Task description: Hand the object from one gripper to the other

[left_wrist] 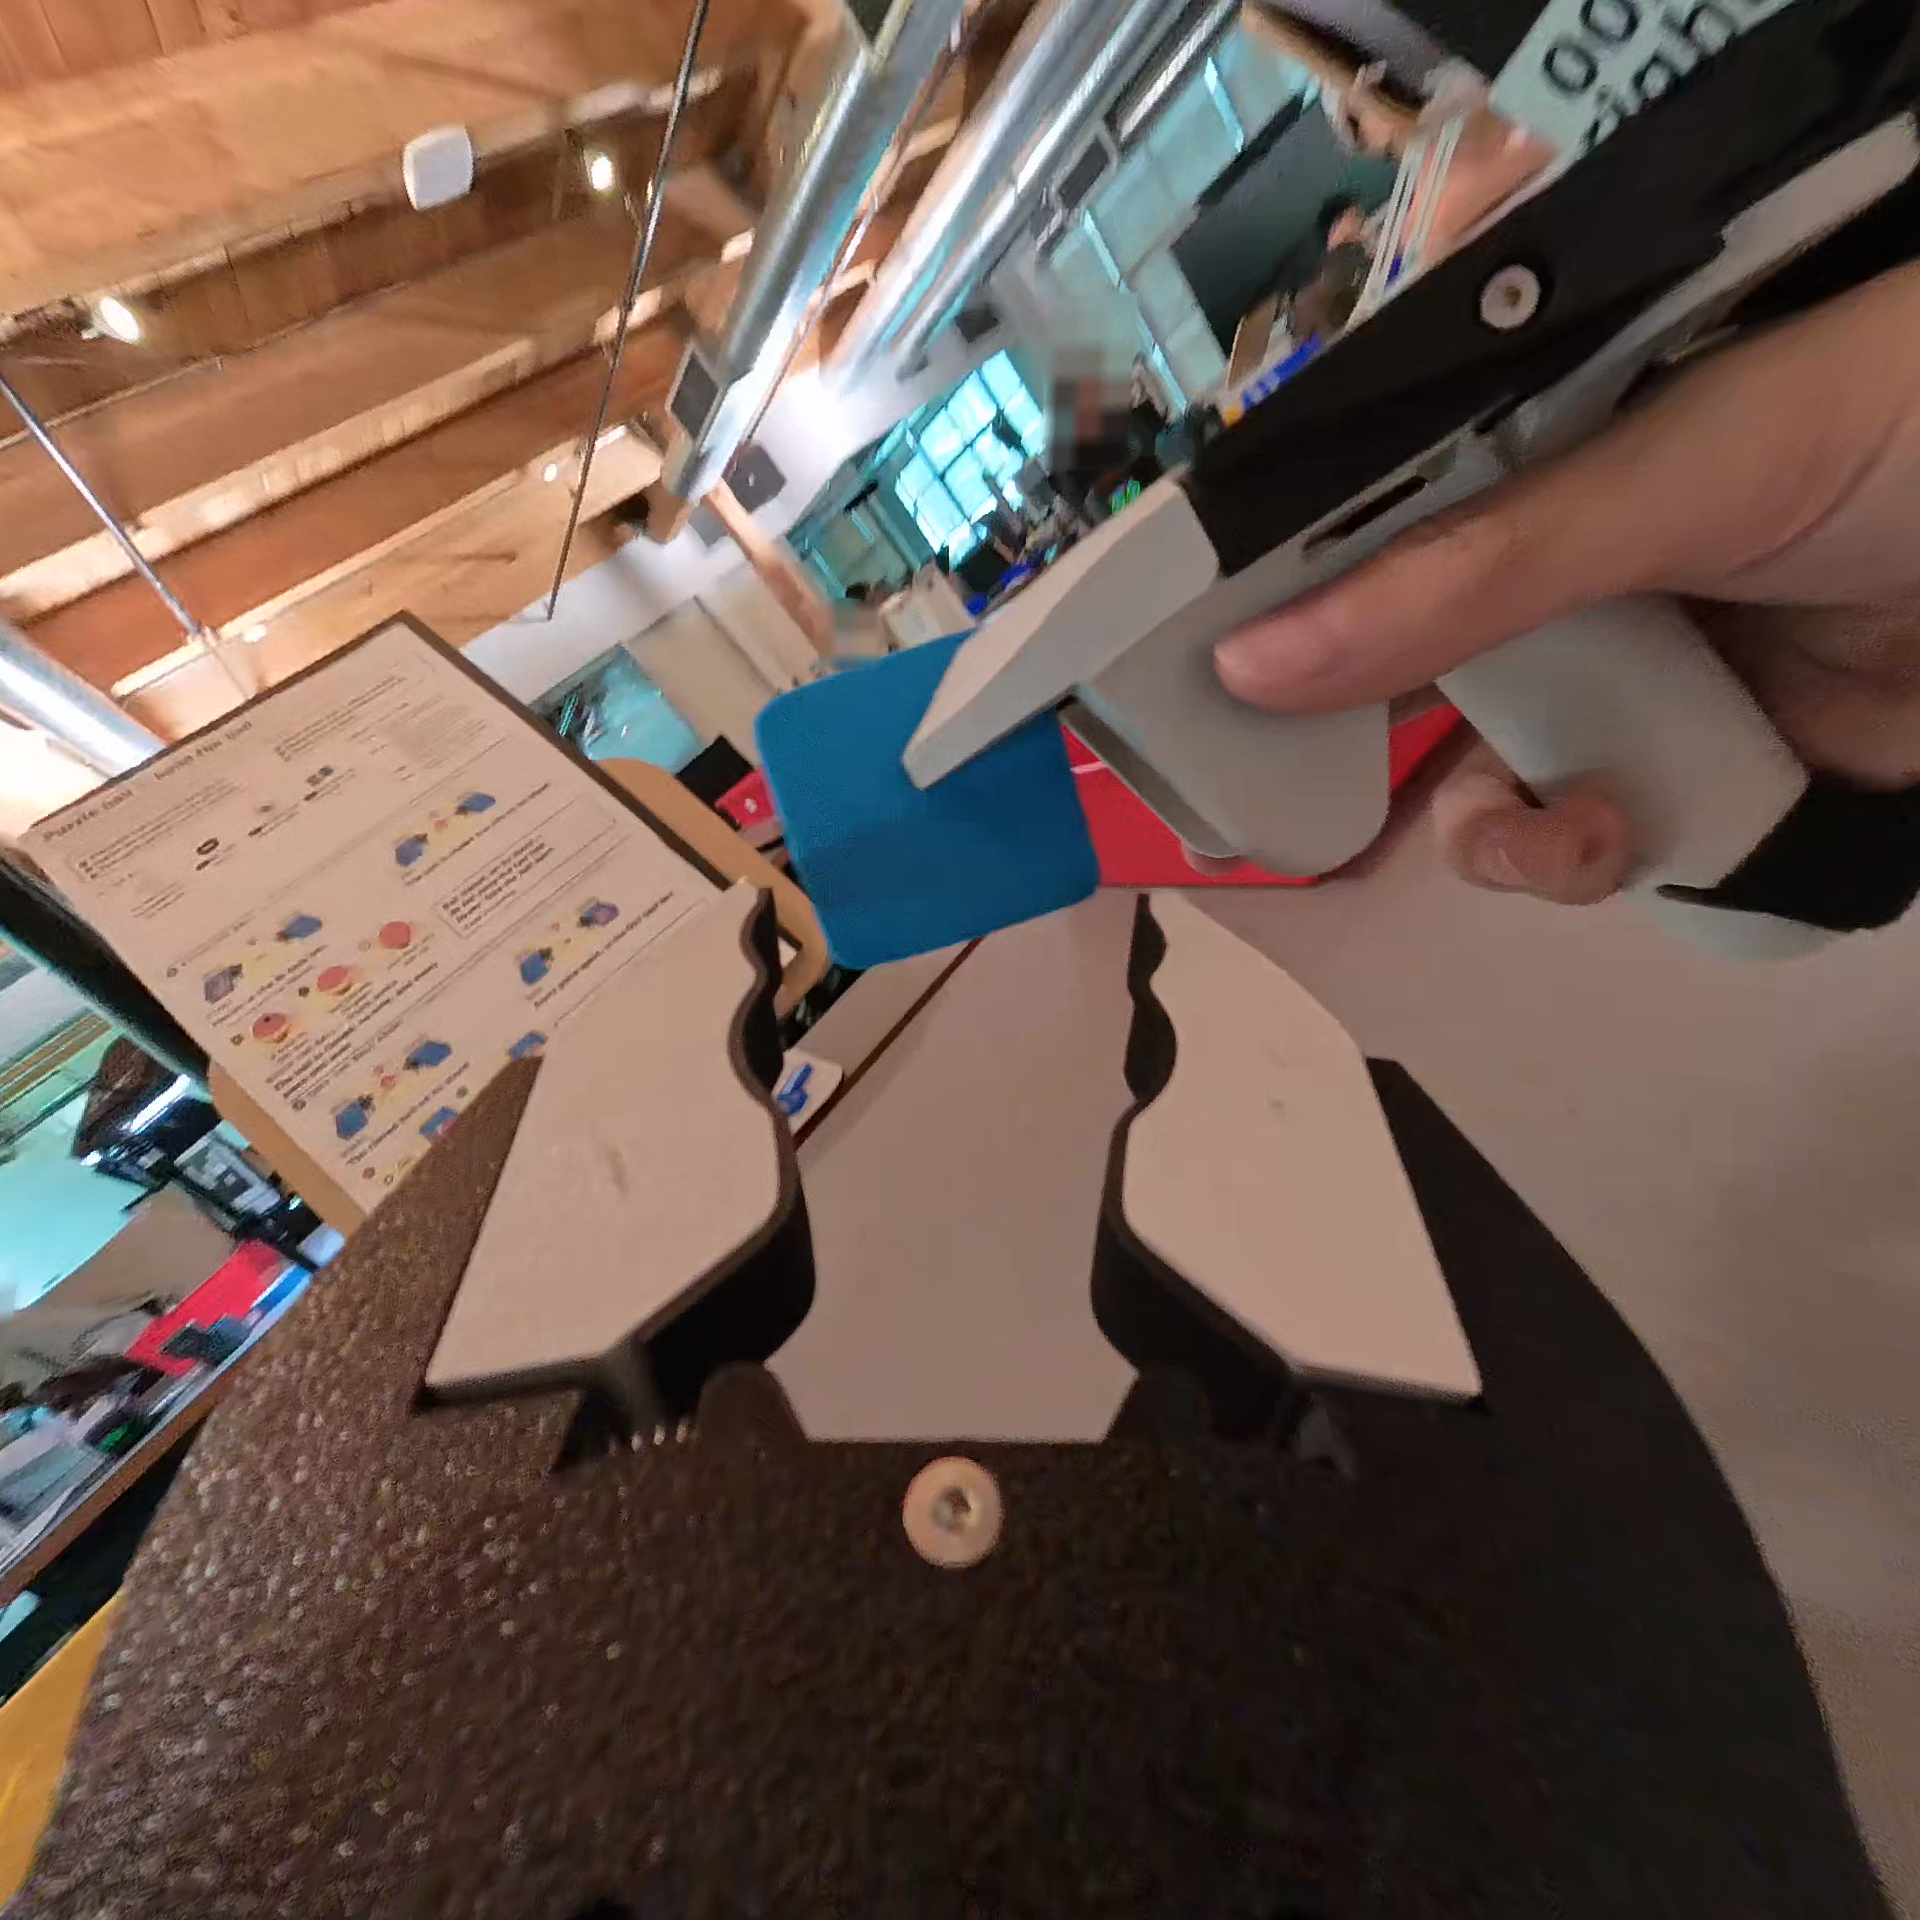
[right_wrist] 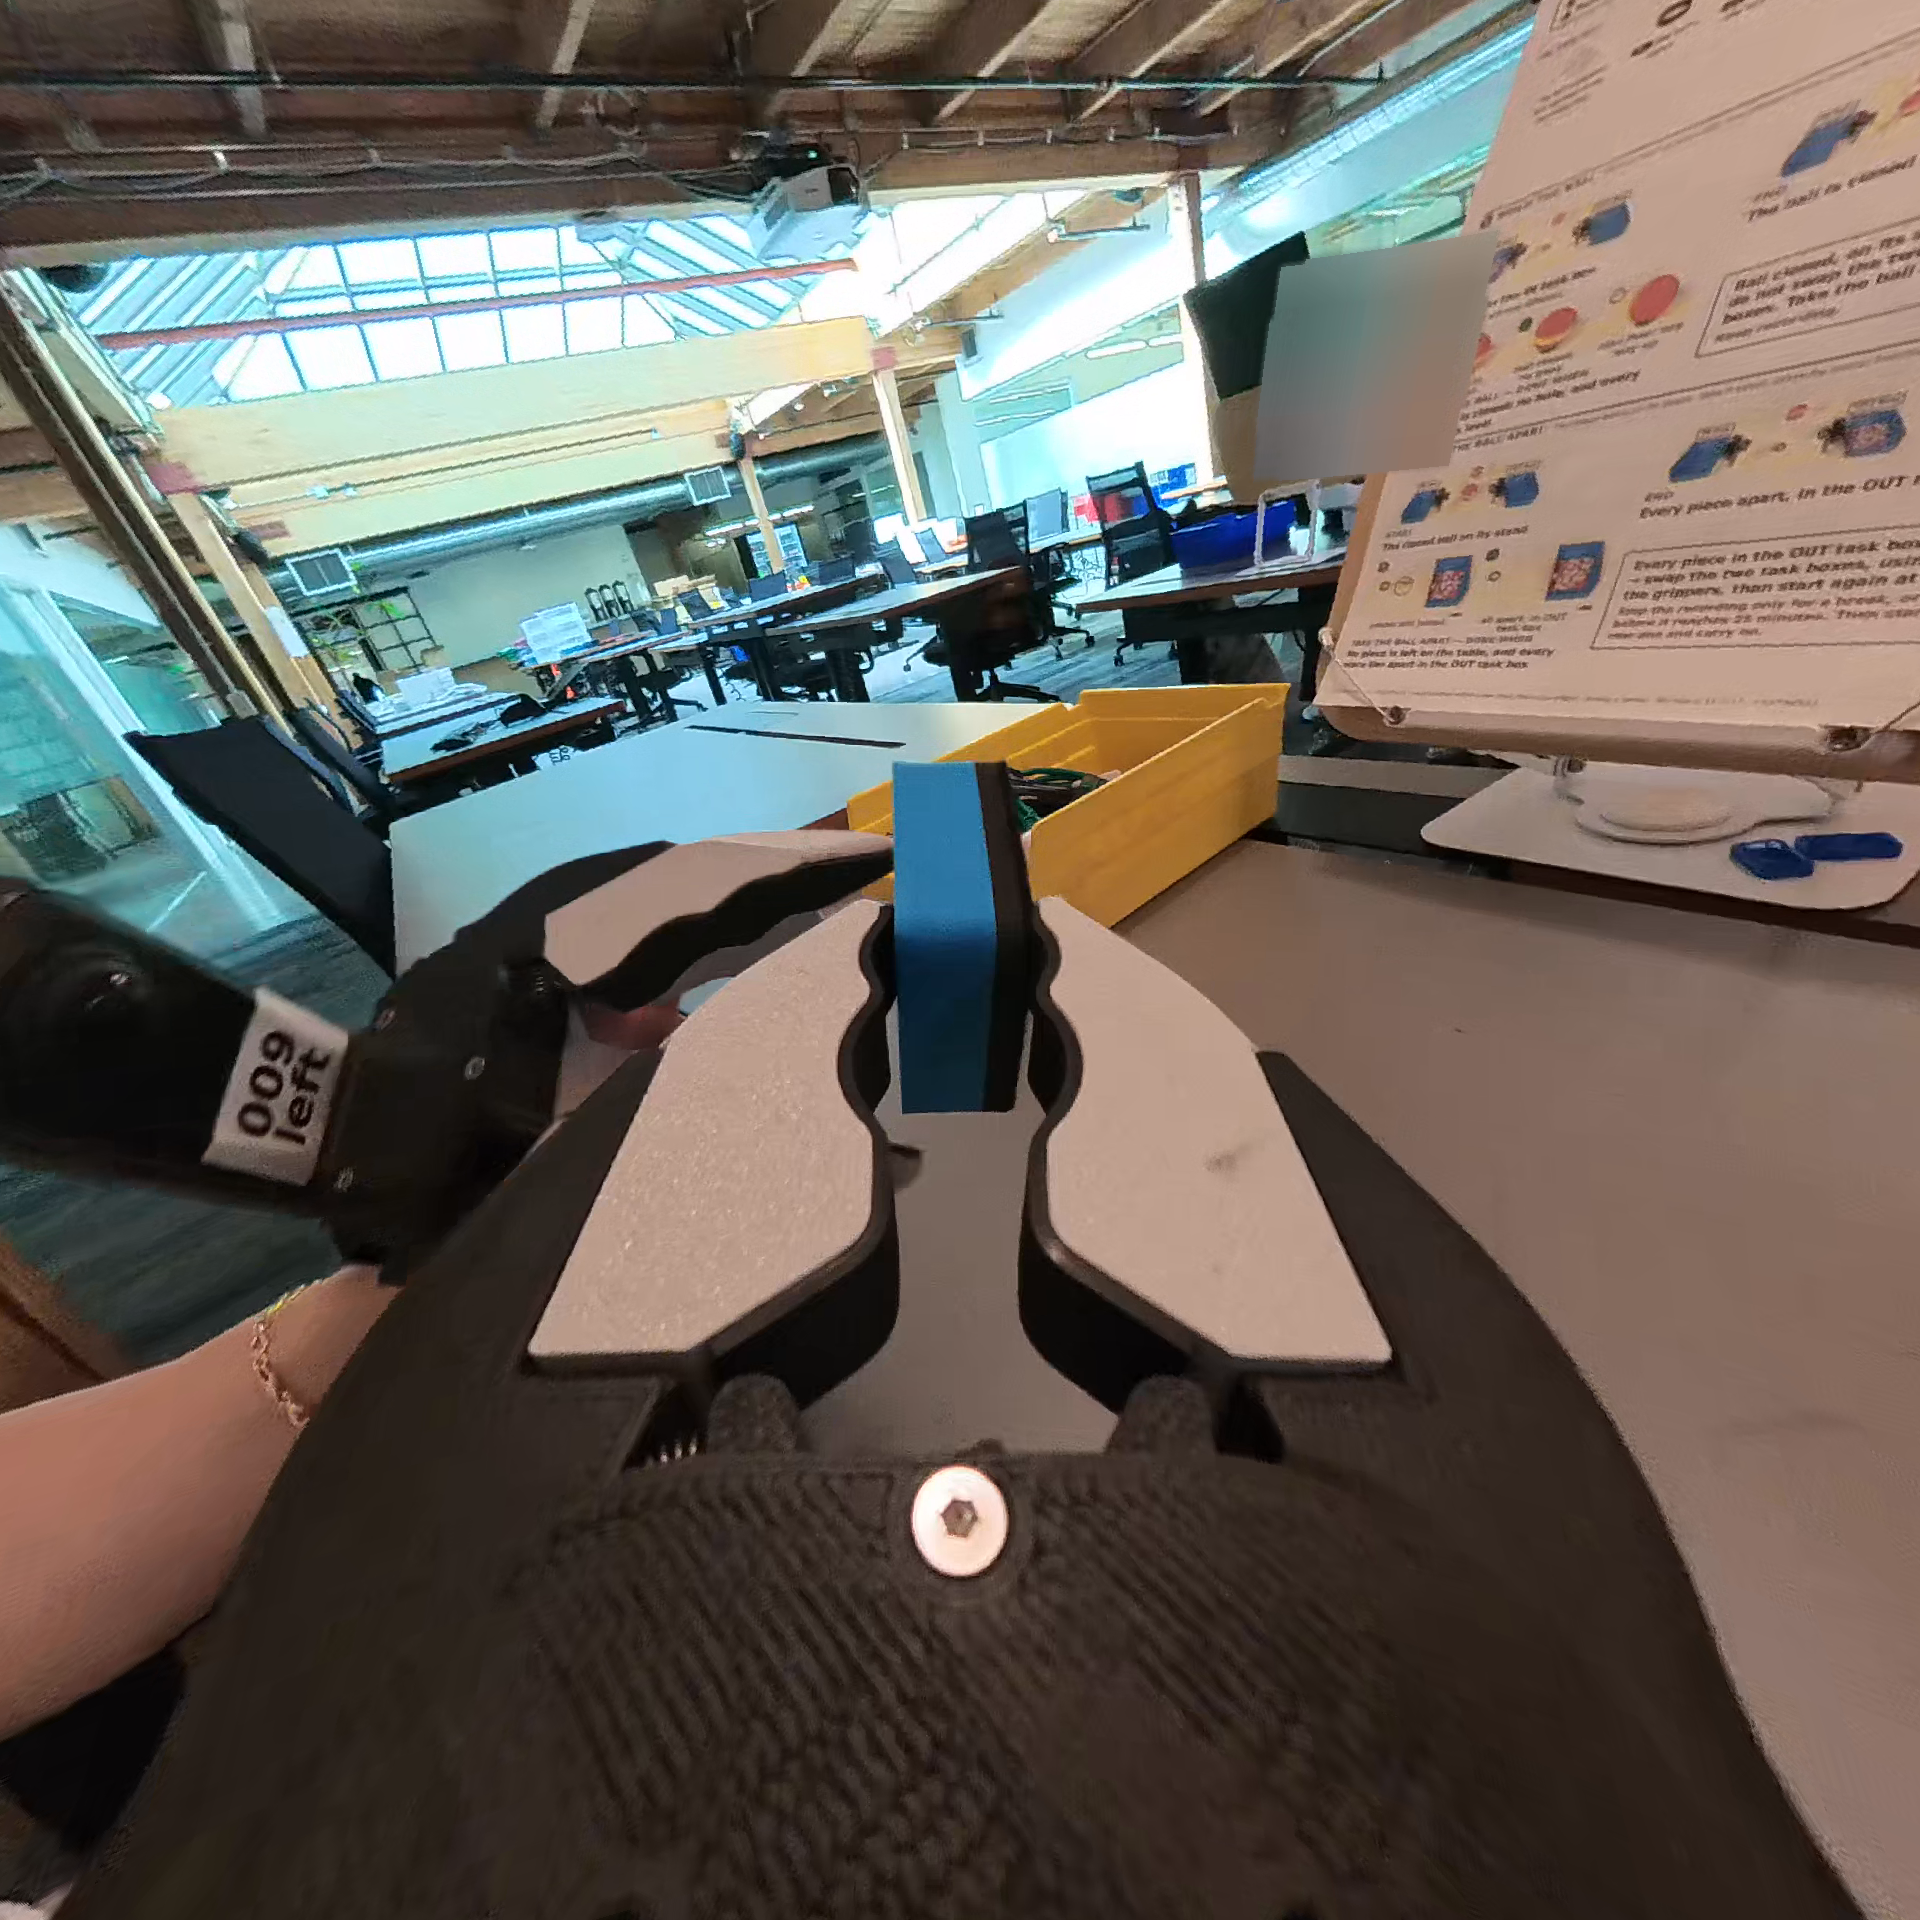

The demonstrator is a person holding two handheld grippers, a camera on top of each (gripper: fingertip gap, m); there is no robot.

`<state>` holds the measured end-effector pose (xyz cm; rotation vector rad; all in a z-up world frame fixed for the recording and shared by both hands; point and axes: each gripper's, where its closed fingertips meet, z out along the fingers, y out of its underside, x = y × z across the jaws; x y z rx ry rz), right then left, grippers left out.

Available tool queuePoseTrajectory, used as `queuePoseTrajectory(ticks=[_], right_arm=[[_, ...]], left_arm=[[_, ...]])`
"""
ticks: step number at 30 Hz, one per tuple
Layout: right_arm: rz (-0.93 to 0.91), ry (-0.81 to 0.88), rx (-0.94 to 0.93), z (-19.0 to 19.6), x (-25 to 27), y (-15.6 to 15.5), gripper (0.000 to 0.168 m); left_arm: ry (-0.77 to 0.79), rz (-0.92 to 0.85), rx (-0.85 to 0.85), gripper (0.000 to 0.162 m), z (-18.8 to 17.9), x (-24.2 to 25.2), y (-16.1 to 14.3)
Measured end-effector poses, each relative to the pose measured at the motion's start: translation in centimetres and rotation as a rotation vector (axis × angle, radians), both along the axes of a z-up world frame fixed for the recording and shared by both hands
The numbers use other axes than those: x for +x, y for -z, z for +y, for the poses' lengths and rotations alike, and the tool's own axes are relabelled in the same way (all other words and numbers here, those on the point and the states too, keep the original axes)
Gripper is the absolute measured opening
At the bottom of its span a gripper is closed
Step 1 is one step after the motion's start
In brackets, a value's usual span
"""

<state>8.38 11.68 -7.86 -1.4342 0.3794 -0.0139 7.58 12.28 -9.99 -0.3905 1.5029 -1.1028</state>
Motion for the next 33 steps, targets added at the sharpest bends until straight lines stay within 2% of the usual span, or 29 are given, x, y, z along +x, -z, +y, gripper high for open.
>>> queuePoseTrajectory(ticks=[2,7,11,12,15,17,19,23,27,33], right_arm=[[0.009,0.014,0.015,0.1,-0.2,-0.1,0.022],[0.023,0.006,0.002,0.4,-0.4,0.4,0.022],[0.007,-0.019,0.001,0.7,-0.7,0.6,0.023],[-0.013,-0.063,-0.004,0.8,-1.0,0.5,0.027],[-0.169,-0.182,-0.068,0.3,-2.0,0.2,0.061],[-0.321,-0.206,-0.150,-0.6,-2.0,0.5,0.080],[-0.474,-0.281,-0.241,-1.6,-2.7,1.4,0.086],[-0.738,-0.432,-0.333,-3.0,-5.2,3.2,0.075],[-0.902,-0.519,-0.362,-3.0,-7.3,4.5,0.060],[-1.072,-0.615,-0.490,-2.3,-10.0,6.7,0.050]], left_arm=[[-0.041,0.042,0.012,0.071,-0.6,0.4,0.6],[-0.112,0.067,-0.112,0.061,-0.2,0.8,0.4],[-0.112,0.094,-0.134,0.055,0.4,1.0,0.8],[-0.100,0.112,-0.144,0.054,0.6,1.1,0.9],[-0.001,0.224,-0.200,0.054,1.0,1.1,1.5],[0.155,0.329,-0.213,0.054,0.5,0.3,2.0],[0.340,0.445,-0.211,0.054,-0.2,-1.3,2.6],[0.562,0.654,-0.152,0.054,-0.7,-4.7,4.1],[0.714,0.818,-0.057,0.054,-1.3,-7.8,5.7],[0.884,0.996,-0.004,0.054,-2.4,-10.9,7.0]])
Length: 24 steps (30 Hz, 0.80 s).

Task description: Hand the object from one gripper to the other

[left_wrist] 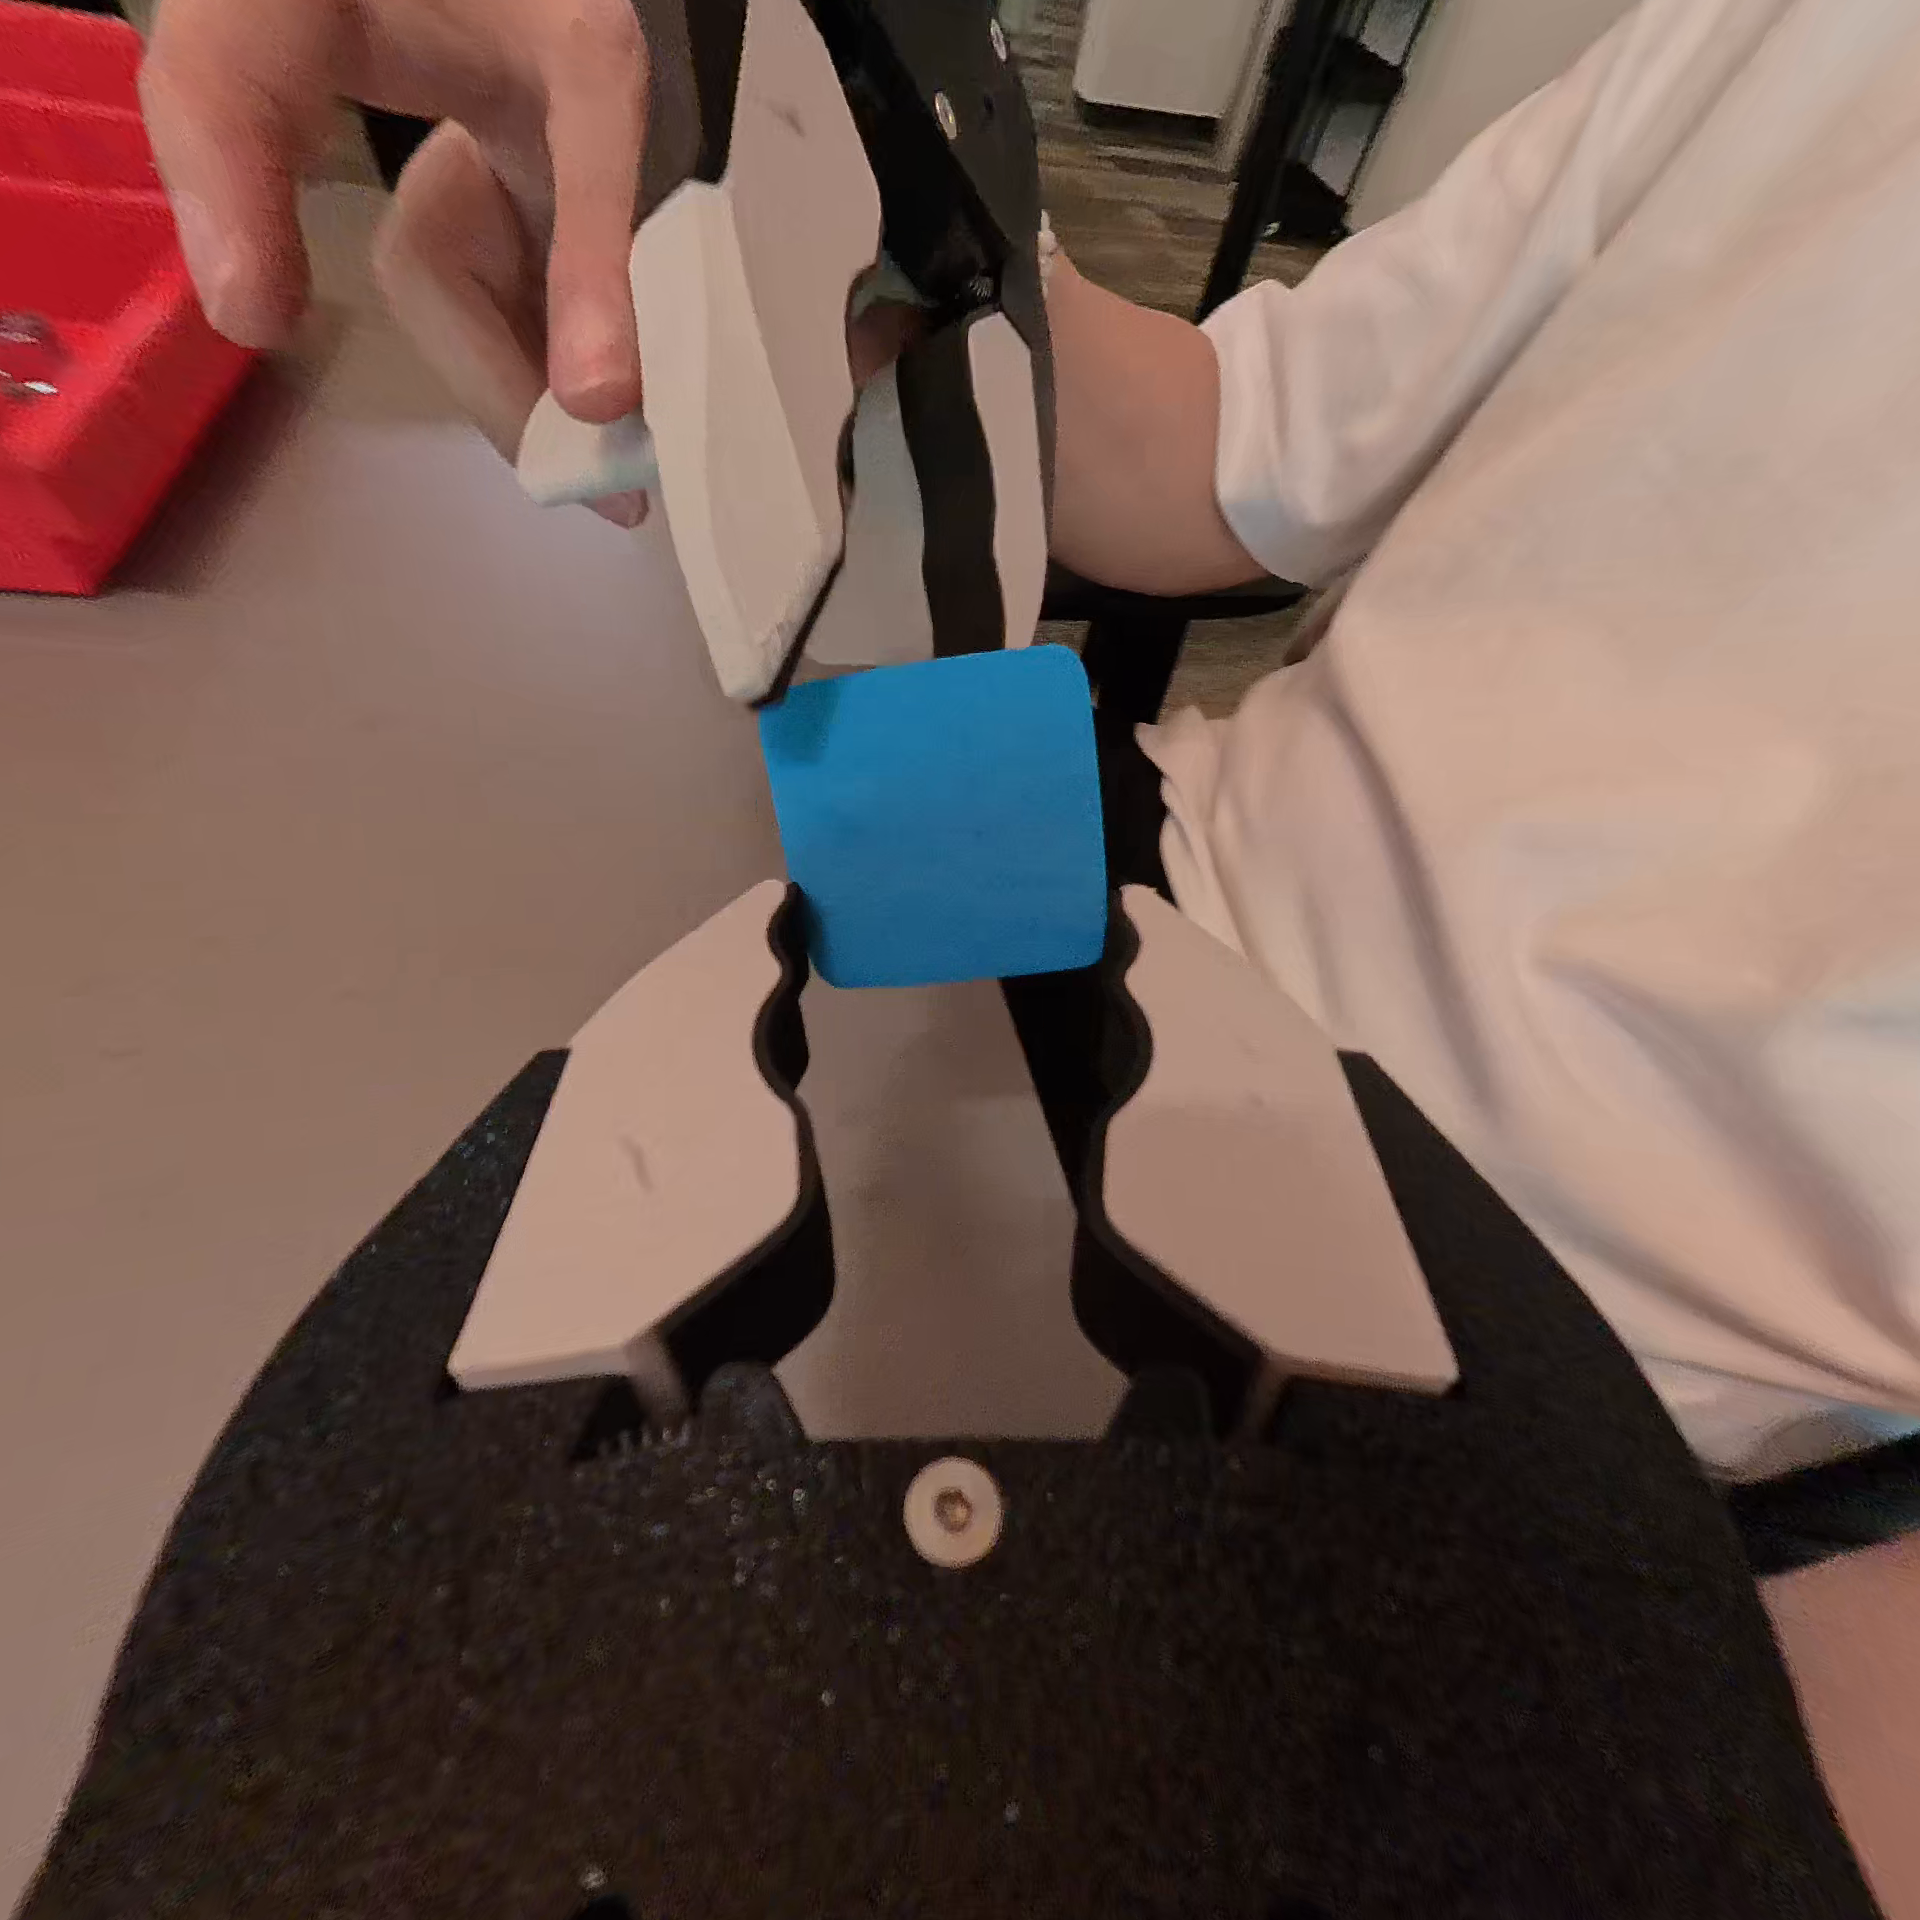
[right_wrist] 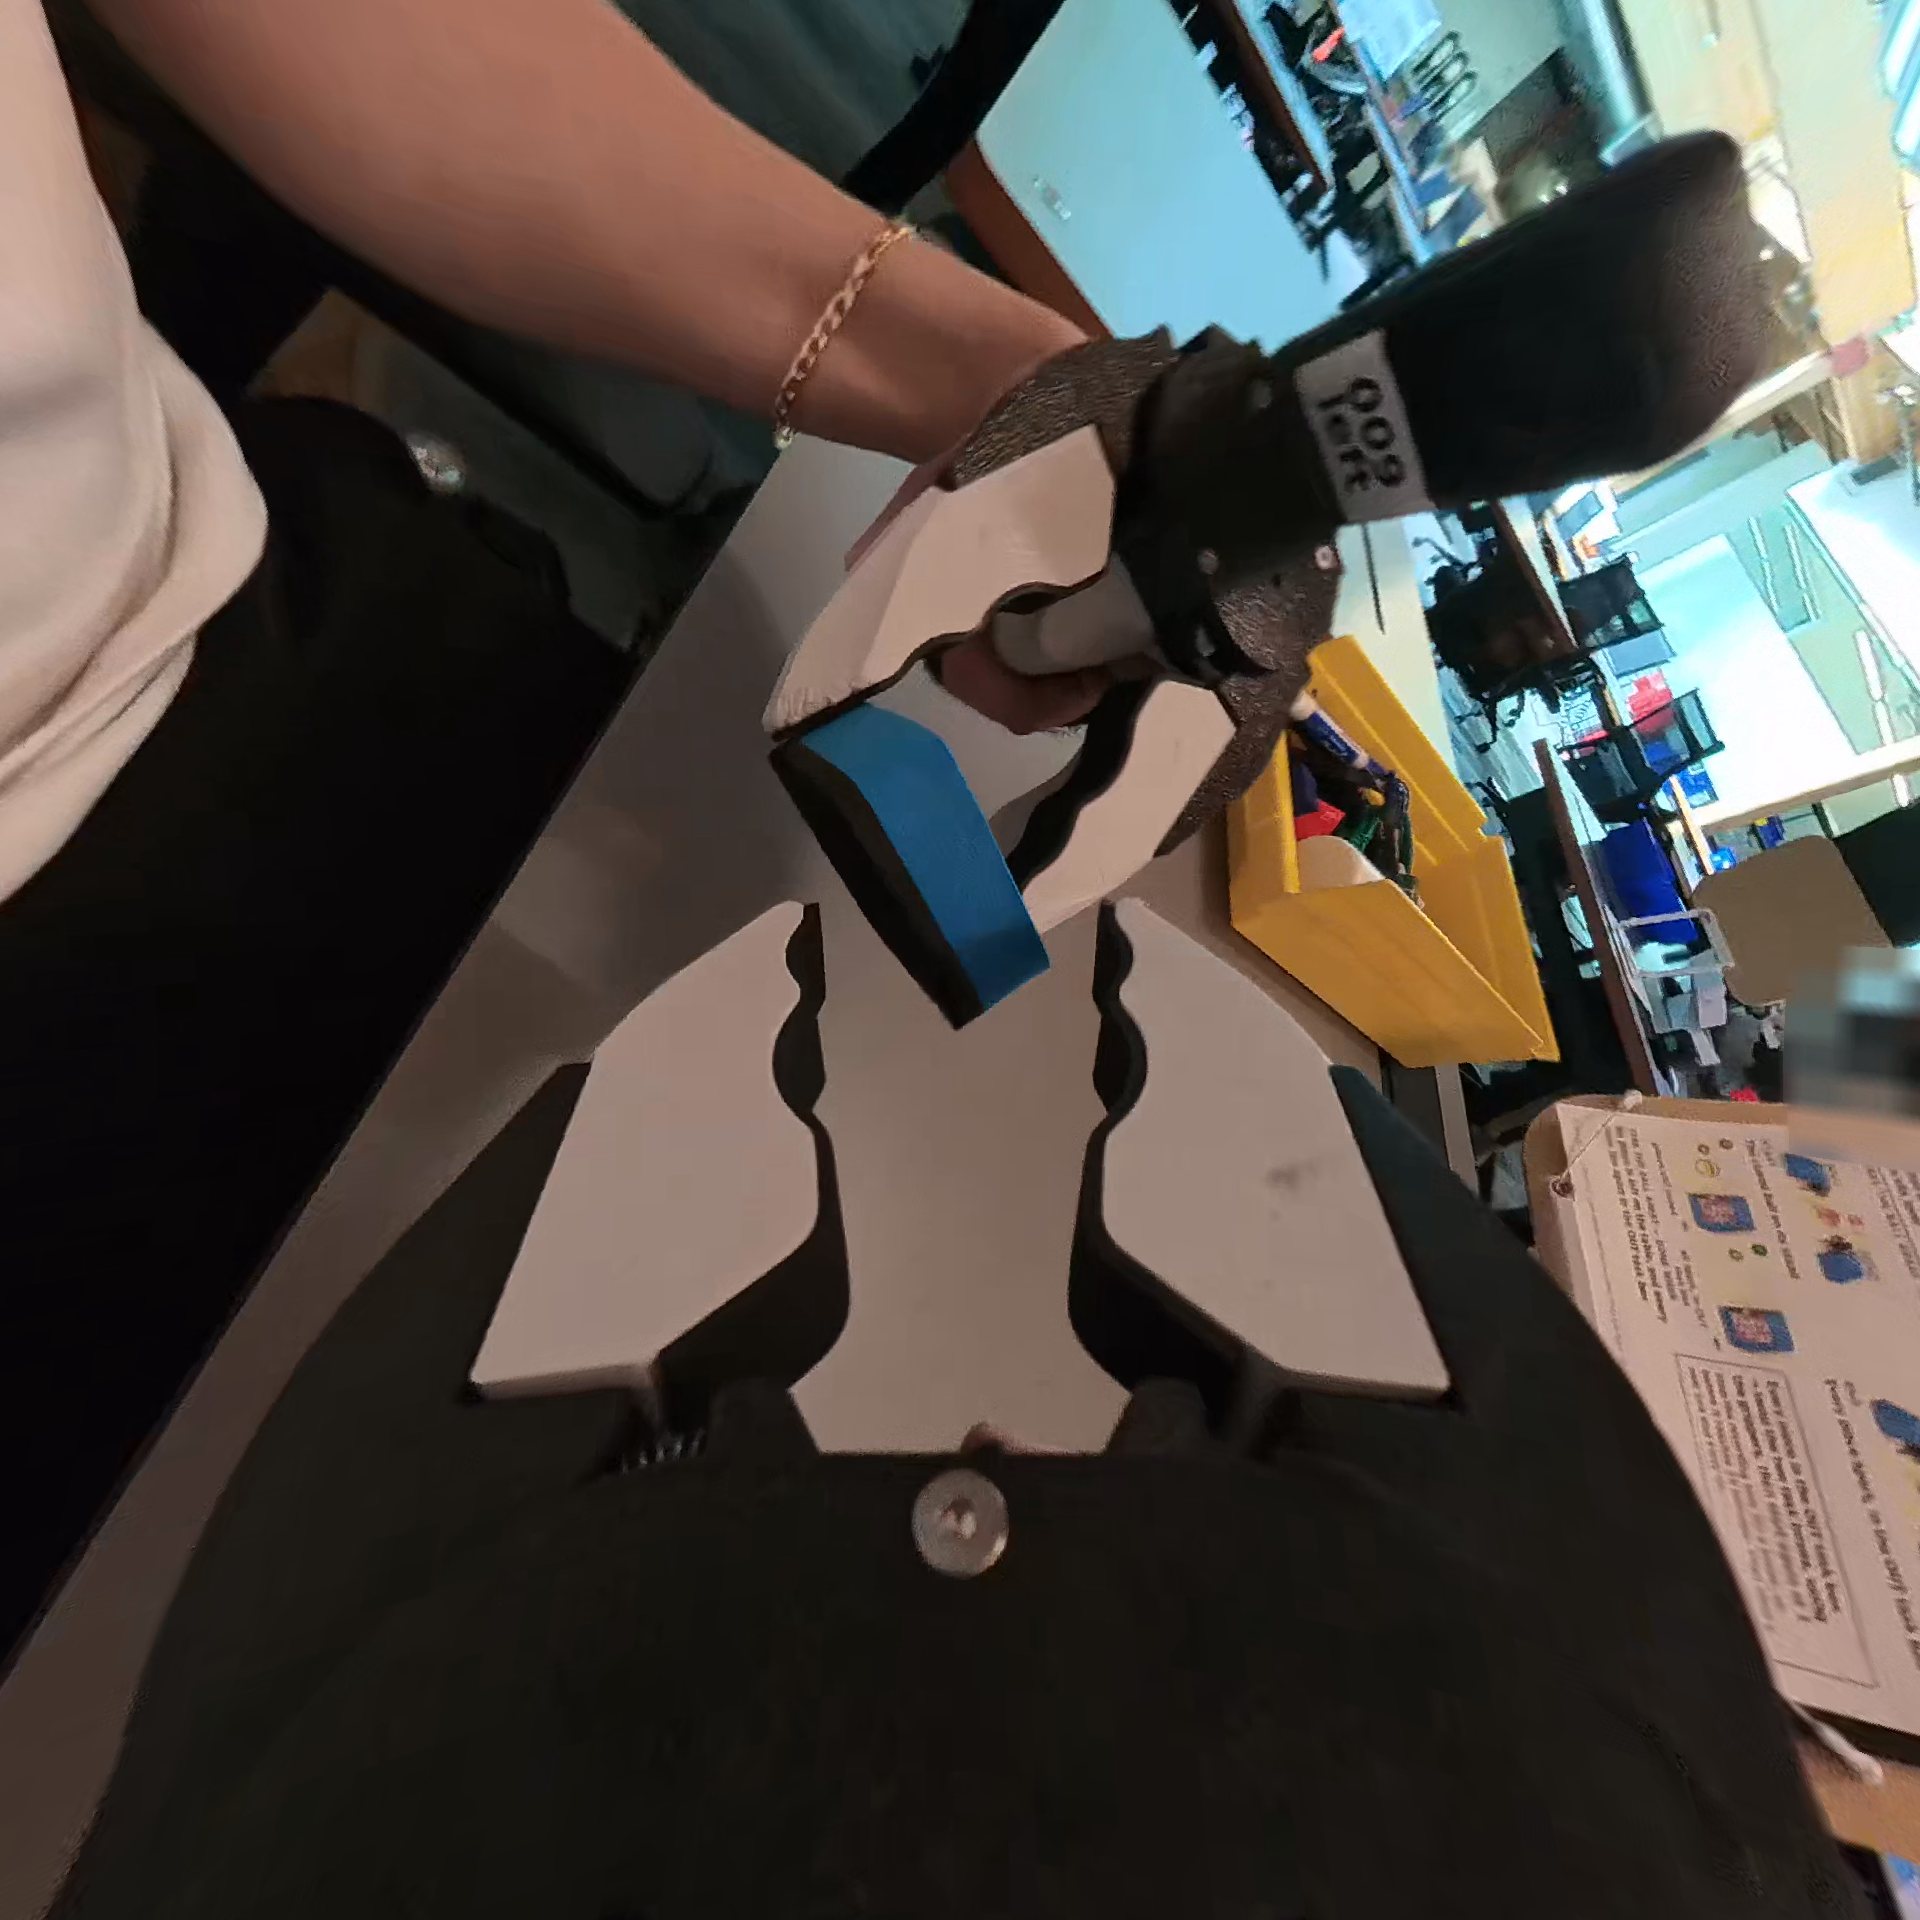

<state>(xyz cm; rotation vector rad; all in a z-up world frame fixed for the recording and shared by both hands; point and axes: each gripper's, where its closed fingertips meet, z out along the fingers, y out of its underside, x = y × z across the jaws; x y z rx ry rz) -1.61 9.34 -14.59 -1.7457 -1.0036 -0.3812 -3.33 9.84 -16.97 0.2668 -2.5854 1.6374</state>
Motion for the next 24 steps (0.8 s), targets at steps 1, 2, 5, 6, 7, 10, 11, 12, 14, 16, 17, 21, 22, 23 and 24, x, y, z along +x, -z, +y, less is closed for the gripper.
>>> queuePoseTrajectory(ticks=[1,2,5,6,7,10,11,12,14,16,17,21,22,23,24], right_arm=[[-0.032,-0.001,-0.018,0.1,-0.1,0.4,0.048],[-0.060,-0.005,-0.032,0.3,-0.3,0.9,0.045],[-0.114,-0.031,-0.034,1.0,-1.0,1.6,0.034],[-0.131,-0.039,-0.033,1.2,-1.1,1.7,0.032],[-0.138,-0.041,-0.045,1.3,-1.0,2.0,0.029],[-0.150,0.039,-0.057,2.0,0.8,2.6,0.027],[-0.128,0.085,-0.070,2.1,1.6,2.7,0.026],[-0.083,0.139,-0.061,2.3,2.5,2.5,0.025],[0.078,0.215,-0.013,2.6,3.9,1.4,0.025],[0.296,0.290,0.040,2.7,5.4,0.1,0.025],[0.413,0.299,0.062,2.7,5.8,-0.5,0.025],[0.949,0.281,0.090,2.3,6.4,-3.1,0.025],[1.086,0.280,0.080,2.3,6.6,-3.5,0.025],[1.208,0.246,0.046,2.1,6.3,-3.7,0.025],[1.306,0.205,0.006,2.0,6.0,-3.9,0.025]], left_arm=[[0.016,0.029,-0.001,0.054,-0.1,-0.3,0.1],[0.028,0.055,0.001,0.054,-0.1,-0.5,0.2],[0.058,0.112,0.004,0.054,-0.1,-1.0,0.3],[0.058,0.122,0.007,0.054,0.0,-1.0,0.4],[0.051,0.122,0.015,0.054,0.2,-0.9,0.5],[-0.045,0.037,0.009,0.053,0.9,0.9,0.5],[-0.096,-0.020,-0.006,0.052,1.3,1.7,0.2],[-0.153,-0.096,-0.029,0.051,1.6,2.7,-0.4],[-0.279,-0.268,-0.081,0.062,2.5,4.5,-2.3],[-0.356,-0.419,-0.105,0.064,3.3,5.4,-3.8],[-0.384,-0.481,-0.114,0.064,3.5,5.7,-4.5],[-0.453,-0.730,-0.139,0.064,3.8,6.3,-6.5],[-0.463,-0.790,-0.130,0.065,3.6,6.3,-6.8],[-0.473,-0.842,-0.112,0.067,3.3,6.4,-7.0],[-0.481,-0.887,-0.089,0.069,3.0,6.5,-7.1]])
